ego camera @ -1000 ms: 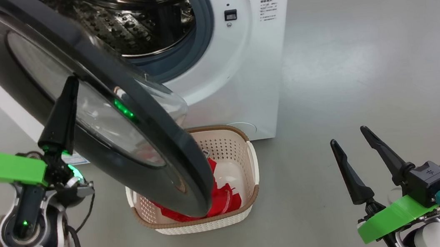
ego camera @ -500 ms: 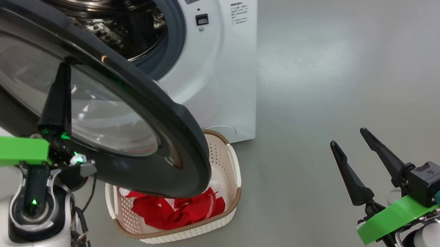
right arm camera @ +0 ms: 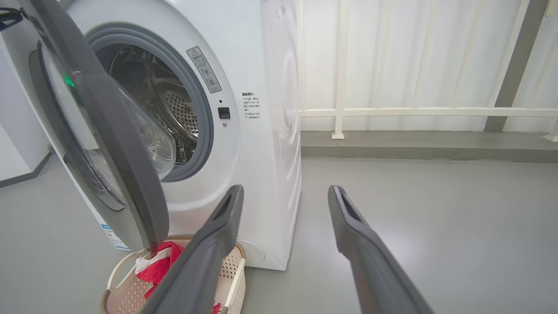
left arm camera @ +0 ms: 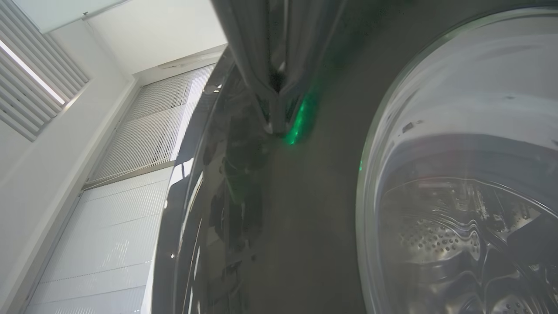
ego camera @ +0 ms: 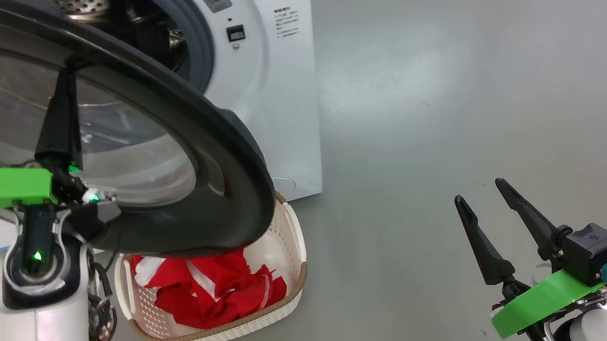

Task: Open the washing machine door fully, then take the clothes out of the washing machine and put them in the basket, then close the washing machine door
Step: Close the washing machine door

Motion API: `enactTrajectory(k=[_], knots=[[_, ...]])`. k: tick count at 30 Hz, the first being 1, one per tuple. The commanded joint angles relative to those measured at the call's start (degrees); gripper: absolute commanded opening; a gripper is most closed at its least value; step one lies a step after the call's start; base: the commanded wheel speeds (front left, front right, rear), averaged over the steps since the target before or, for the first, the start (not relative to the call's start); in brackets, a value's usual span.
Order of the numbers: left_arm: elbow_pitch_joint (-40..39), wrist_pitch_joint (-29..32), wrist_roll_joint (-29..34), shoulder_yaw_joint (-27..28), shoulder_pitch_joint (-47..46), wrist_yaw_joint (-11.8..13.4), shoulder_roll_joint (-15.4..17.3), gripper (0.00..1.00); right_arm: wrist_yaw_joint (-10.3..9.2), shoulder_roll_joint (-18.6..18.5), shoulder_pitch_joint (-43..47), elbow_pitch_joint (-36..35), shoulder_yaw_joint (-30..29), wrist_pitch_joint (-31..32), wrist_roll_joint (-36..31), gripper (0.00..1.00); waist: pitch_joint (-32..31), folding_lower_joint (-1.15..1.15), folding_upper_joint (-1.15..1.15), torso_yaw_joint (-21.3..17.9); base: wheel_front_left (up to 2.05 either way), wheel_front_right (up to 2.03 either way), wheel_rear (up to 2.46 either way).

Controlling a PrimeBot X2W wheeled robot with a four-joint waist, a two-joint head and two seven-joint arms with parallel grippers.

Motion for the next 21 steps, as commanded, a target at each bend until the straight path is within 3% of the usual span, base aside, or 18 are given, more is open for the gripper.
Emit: enactTrajectory(k=[1, 21], knots=[[-0.91, 0.02, 0.11, 1.3, -2.93, -0.76, 1.51, 0.0, 0.35, -0.25, -1.85, -1.24, 1.47, -0.36, 0.45, 1.0, 0.47, 0.0, 0.0, -0.79, 0.0, 0.0, 0.0], [6.81, -1.21, -0.37, 3.29, -11.0, -2.32, 3.22, 0.0, 0.35, -0.55, -3.44, -1.92, 1.37, -0.36, -0.56, 1.0, 4.33, 0.0, 0.0, -4.6, 0.0, 0.0, 0.0]])
